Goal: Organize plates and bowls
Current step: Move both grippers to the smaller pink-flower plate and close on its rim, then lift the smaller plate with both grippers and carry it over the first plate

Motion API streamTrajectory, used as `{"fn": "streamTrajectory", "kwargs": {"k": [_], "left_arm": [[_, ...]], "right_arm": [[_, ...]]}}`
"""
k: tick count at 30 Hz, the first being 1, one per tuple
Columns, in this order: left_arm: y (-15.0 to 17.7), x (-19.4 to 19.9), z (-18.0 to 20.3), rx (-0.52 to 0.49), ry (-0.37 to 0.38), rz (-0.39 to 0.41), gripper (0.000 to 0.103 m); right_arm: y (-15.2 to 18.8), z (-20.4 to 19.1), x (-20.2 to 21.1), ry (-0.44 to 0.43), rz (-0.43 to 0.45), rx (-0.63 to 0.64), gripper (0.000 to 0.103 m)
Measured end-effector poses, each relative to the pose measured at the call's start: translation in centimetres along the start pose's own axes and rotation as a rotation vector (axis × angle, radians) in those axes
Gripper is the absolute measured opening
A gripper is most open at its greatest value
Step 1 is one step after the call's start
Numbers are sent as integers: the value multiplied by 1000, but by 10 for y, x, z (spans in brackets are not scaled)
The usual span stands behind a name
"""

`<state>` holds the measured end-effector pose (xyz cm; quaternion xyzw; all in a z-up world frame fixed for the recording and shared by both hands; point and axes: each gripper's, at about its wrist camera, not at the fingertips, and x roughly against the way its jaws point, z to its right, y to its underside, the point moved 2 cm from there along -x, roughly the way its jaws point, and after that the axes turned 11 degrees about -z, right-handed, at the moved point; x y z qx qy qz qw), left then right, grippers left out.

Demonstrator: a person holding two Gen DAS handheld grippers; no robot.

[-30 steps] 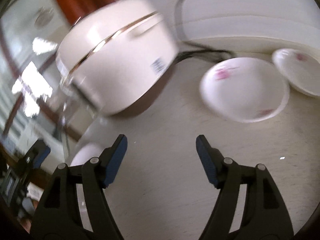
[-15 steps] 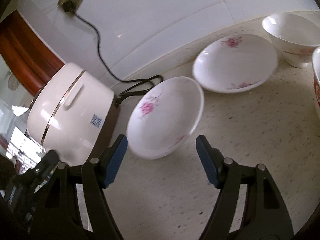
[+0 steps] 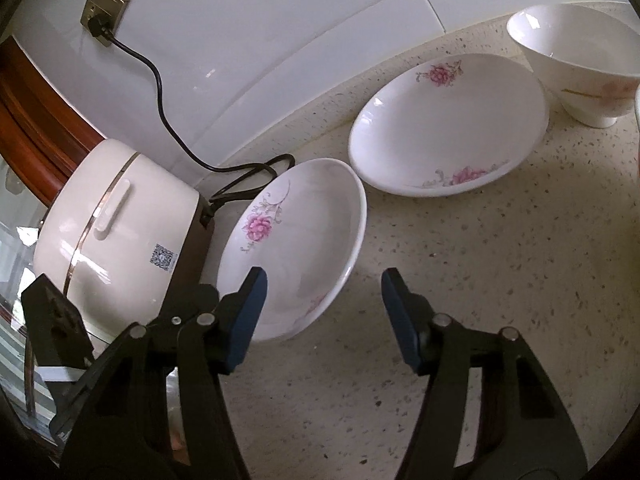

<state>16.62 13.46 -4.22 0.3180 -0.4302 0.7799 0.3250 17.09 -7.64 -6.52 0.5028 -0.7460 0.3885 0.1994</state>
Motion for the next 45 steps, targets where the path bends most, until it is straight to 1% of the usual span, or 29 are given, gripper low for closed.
{"fn": "streamTrajectory", "kwargs": {"k": [1,3,5,8,12,14,15,18,19,20,21,23,25,27,29,35,37,39,40,41,42,44,45], "left_arm": [[-1,-2,0,-7,14,-1,63],[-1,-4,1,-21,1,-3,63],[-2,-9,2,-24,13,-18,63],[-3,-15,-1,5,78,-48,63],[-3,-17,3,-17,86,-55,62],[-3,-19,6,-29,97,-68,53],[-3,-21,7,-35,106,-79,46],[-2,-21,6,-39,89,-75,38],[-3,-21,4,-32,87,-76,33],[-2,-21,2,-25,85,-78,30],[-2,-22,1,-18,81,-80,24],[0,-19,-3,-13,96,-91,24],[2,-17,-2,-29,85,-93,24],[4,-16,-1,-36,81,-97,24],[5,-17,1,-42,86,-107,24],[11,-12,-4,-35,124,-138,24],[11,-12,-4,-30,136,-146,24],[11,-13,-5,-19,147,-151,24],[11,-12,-5,-20,144,-152,26],[10,-13,-5,-19,135,-149,26],[10,-13,-4,-17,129,-145,28],[9,-11,-4,-14,125,-135,36],[8,-9,-5,-12,123,-124,47]], "right_arm": [[0,0,-2,-1,-1,-3,64],[0,3,-3,-17,-6,-14,64],[0,3,-4,-20,-5,-15,64],[0,1,-5,-2,0,7,64],[-1,0,-6,9,2,28,64],[-1,0,-6,11,1,32,62],[-2,1,-6,8,1,32,62],[-3,2,-7,-9,0,29,62],[-3,3,-6,-17,2,22,62],[-3,4,-7,-21,3,20,62],[-3,3,-6,-18,3,21,61],[-2,2,-7,-4,0,29,58],[-3,1,-8,-1,-9,32,54],[-3,3,-9,-6,-17,24,46],[-4,3,-10,5,-29,28,40],[-7,6,-9,10,-36,32,37],[-8,6,-9,26,-36,42,35],[-9,6,-9,47,-37,52,29],[-10,7,-9,58,-38,56,27],[-11,8,-9,72,-39,59,22],[-11,9,-9,73,-39,60,23],[-11,9,-10,72,-40,61,22],[-11,9,-10,72,-40,63,22]]}}
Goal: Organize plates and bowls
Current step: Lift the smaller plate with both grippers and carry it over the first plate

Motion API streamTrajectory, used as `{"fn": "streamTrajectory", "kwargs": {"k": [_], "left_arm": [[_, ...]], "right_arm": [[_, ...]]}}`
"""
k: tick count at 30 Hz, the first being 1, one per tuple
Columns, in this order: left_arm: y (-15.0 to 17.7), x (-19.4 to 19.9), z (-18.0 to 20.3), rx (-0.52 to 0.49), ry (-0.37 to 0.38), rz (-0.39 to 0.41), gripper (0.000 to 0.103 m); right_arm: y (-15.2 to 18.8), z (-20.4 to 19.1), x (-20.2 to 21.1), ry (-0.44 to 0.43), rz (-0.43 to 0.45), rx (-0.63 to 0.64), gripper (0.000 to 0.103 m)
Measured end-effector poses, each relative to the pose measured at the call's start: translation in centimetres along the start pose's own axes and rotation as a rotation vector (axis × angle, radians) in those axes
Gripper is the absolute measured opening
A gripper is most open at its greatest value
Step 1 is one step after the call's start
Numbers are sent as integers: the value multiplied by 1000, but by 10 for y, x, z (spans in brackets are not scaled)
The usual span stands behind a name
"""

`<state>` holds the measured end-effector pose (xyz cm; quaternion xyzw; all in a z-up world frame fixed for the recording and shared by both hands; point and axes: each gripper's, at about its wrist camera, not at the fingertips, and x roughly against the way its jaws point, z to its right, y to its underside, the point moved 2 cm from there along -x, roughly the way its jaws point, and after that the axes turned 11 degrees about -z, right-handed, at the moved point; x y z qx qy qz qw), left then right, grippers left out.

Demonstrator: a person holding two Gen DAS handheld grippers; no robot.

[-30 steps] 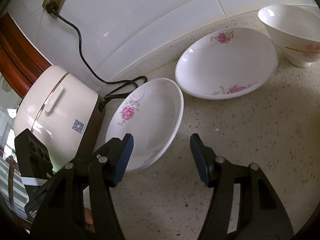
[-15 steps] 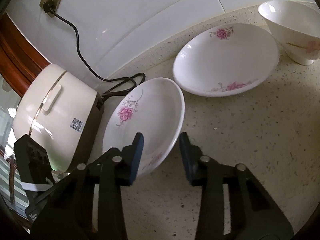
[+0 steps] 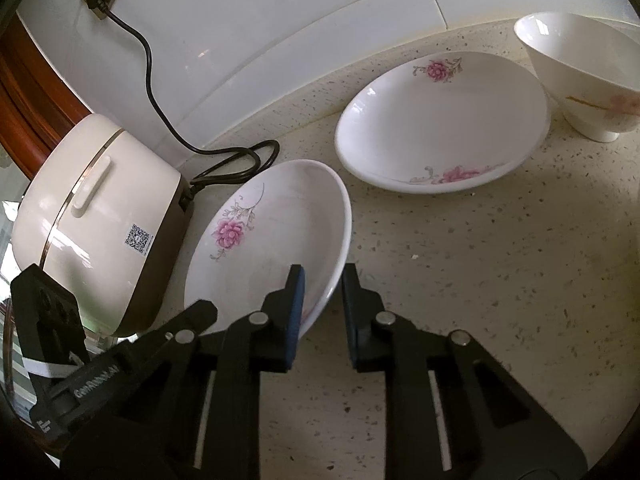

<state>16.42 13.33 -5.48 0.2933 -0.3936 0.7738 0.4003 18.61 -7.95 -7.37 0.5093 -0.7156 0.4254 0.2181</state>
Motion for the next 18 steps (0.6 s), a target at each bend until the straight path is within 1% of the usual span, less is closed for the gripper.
{"fn": "streamTrajectory", "kwargs": {"k": [1,2,4,5,6,7,9,11,12,13,14,16,18], "left_arm": [[-1,2,0,2,-14,17,57],[-2,4,0,0,-33,32,60],[-5,4,-1,-2,-64,54,60],[-6,3,-1,-4,-59,57,59],[-7,2,-1,-13,-56,56,57],[-8,-1,1,-27,-55,51,46],[-9,-5,2,-42,-70,41,29],[-9,-7,4,-54,-99,47,25],[-9,-7,3,-53,-107,48,21],[-9,-7,1,-50,-106,49,19],[-8,-6,0,-47,-103,50,19],[-7,-4,-1,-45,-127,54,19],[-5,-2,-3,-35,-135,56,19]], "right_arm": [[-1,1,0,0,0,1,22],[-1,1,0,0,-1,1,22],[-1,1,0,-1,-1,1,22],[-1,1,0,-2,-2,0,22],[0,1,1,-2,-2,1,22],[0,1,0,0,-3,4,22],[0,-1,-1,2,-8,10,22],[-1,-3,-2,11,-10,17,22],[-1,-4,-3,15,-11,19,22],[-1,-4,-3,16,-13,19,22],[-1,-5,-3,15,-15,20,22],[0,-8,-4,13,-20,32,22],[1,-12,-7,23,-21,51,22]]}}
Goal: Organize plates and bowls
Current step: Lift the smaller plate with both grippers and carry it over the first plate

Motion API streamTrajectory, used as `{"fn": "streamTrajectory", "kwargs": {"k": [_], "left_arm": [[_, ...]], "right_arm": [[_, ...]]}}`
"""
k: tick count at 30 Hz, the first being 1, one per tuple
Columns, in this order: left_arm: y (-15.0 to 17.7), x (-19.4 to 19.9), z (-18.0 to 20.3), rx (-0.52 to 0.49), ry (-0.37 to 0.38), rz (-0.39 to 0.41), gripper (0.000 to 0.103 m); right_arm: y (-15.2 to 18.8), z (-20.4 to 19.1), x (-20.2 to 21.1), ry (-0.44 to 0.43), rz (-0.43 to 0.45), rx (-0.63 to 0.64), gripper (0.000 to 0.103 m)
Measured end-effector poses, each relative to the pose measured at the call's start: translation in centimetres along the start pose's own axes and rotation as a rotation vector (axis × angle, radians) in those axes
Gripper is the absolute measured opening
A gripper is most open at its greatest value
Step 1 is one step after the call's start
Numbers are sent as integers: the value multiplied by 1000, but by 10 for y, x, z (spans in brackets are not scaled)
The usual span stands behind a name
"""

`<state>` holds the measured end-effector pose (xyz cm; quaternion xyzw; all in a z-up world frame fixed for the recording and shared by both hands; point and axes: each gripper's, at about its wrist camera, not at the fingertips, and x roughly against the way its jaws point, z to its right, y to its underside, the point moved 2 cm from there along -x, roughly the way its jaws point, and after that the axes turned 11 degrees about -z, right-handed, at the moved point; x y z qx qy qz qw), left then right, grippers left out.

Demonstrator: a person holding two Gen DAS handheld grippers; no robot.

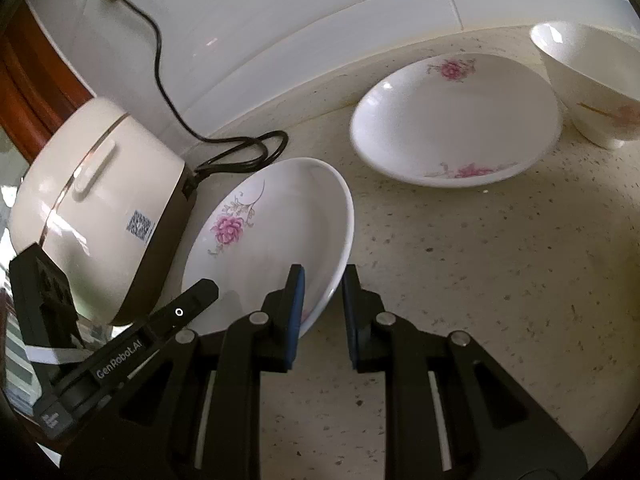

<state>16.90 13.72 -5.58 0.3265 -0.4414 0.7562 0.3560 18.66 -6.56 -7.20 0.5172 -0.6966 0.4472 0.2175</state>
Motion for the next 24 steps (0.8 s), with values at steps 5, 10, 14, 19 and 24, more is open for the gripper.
{"fn": "streamTrajectory", "kwargs": {"k": [5,10,14,19,24], "left_arm": [[3,20,-2,6,-27,48,19],[3,56,6,-5,-74,167,16],[6,71,8,-13,-110,205,16],[14,87,1,19,-122,235,16],[21,107,-2,31,-147,274,17]], "right_arm": [[-1,-11,3,-33,13,37,22],[0,-29,14,-75,56,94,22],[0,-36,21,-112,78,122,22],[4,-50,33,-167,119,184,22],[6,-67,43,-222,156,248,22]]}}
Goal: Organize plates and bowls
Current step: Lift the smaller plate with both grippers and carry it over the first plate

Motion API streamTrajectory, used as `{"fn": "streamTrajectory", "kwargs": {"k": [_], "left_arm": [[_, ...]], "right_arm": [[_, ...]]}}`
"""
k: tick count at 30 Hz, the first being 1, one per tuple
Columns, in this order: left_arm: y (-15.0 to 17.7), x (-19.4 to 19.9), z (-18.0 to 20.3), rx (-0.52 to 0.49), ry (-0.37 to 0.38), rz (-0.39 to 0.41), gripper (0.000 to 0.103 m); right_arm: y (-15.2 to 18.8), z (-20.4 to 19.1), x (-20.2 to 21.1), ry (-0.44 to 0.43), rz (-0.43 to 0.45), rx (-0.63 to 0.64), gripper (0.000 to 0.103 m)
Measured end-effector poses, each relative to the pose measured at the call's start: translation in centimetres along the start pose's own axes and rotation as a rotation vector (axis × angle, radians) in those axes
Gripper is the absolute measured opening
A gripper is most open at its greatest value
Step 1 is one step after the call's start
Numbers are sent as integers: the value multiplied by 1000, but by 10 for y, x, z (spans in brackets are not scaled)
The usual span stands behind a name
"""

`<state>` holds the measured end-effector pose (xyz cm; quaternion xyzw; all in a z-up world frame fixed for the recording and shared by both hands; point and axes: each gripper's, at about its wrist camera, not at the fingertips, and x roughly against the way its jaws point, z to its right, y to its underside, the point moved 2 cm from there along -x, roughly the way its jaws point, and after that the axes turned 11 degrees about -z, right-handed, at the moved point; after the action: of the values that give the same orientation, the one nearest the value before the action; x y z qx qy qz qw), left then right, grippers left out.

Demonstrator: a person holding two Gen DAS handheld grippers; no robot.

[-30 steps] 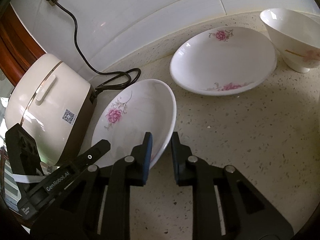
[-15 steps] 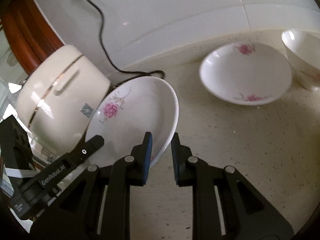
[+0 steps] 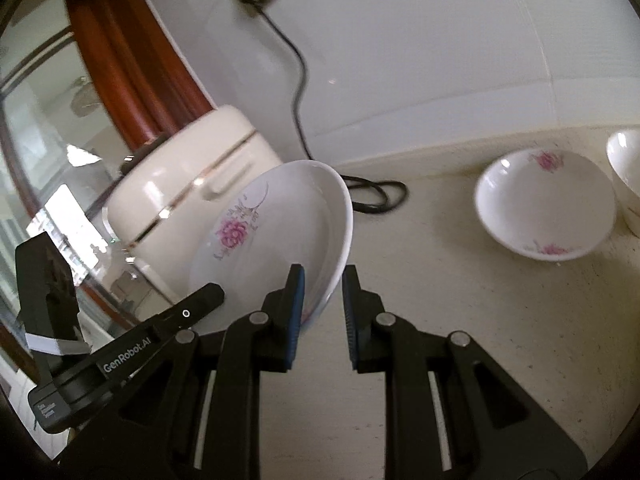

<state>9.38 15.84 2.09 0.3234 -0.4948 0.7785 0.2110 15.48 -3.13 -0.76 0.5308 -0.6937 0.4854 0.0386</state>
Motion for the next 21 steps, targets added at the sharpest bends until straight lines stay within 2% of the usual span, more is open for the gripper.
{"fn": "streamTrajectory", "kwargs": {"k": [8,21], "left_arm": [[5,33,-16,27,-8,65,17],[27,79,-63,110,-44,125,17]], "right_arm": [[-5,-32,2,-87,18,91,23],[12,-88,-13,-192,-58,290,25]]}}
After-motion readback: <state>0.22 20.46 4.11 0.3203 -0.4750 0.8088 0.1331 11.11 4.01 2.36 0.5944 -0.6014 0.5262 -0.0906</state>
